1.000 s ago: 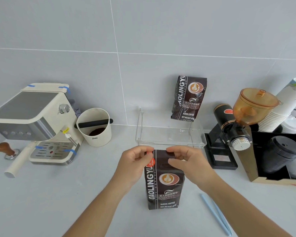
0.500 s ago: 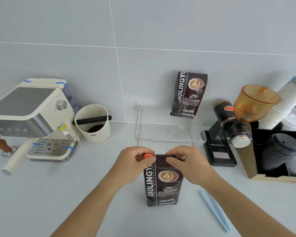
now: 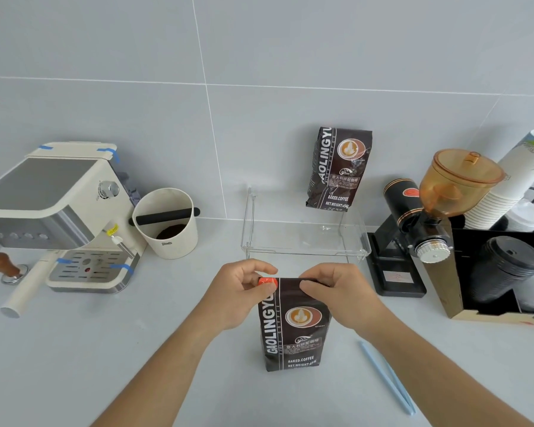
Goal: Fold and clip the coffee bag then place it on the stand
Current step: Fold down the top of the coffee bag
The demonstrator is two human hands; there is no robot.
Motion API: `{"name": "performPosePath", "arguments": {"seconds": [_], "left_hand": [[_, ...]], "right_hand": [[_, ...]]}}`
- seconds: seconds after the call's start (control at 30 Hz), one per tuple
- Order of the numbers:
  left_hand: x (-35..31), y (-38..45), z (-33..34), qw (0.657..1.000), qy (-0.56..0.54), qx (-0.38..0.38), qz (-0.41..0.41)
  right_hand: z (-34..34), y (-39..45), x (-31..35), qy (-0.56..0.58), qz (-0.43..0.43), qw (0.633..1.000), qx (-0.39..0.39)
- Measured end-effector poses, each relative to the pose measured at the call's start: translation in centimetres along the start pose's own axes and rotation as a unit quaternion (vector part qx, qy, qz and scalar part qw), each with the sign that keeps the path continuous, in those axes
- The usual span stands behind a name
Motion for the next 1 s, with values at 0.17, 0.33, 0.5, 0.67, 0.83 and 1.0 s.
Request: {"name": "performPosePath", "arguments": {"seconds": [0.17,0.33,0.5,0.67,0.83,1.0], "left_hand": [[0.5,-0.1,0.7,0.999,-0.025,-0.017,-0.014],[0.6,-0.9,1.1,0.999,-0.013,0.003,-0.033],[1.0,-1.3,1.5,0.998,0.056,-0.021,-0.003],[1.2,-1.4,1.5,0.997,0.077,-0.025,0.011],[1.6,-1.6,1.4,0.992,0.119,-0.018,0.021],[1.9,-1.7,1.3,0.984,0.173,0.006,0.037]], "right_hand": [[0.6,-0.1,0.1,0.058,0.015,0.998,-0.014],[0.6,0.1,-0.4,0.052,0.044,0.997,-0.032],[0.5,0.2,-0.1,0.015,0.075,0.997,-0.011],[0.4,0.3,0.2,-0.077,0.077,0.994,0.015],[0.5,0.1,0.2,-0.131,0.066,0.988,0.053],[0.2,-0.1,-0.4,-0.184,0.063,0.975,0.106]]}}
Point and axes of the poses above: each hand's wrist, its own y-axis towards the middle knuckle, its own z-axis out of the palm, x = y × z, the point moved 3 cm from there along y, towards the middle knuckle, and after that the axes turned 4 degrees about y, right-handed, at the moved point
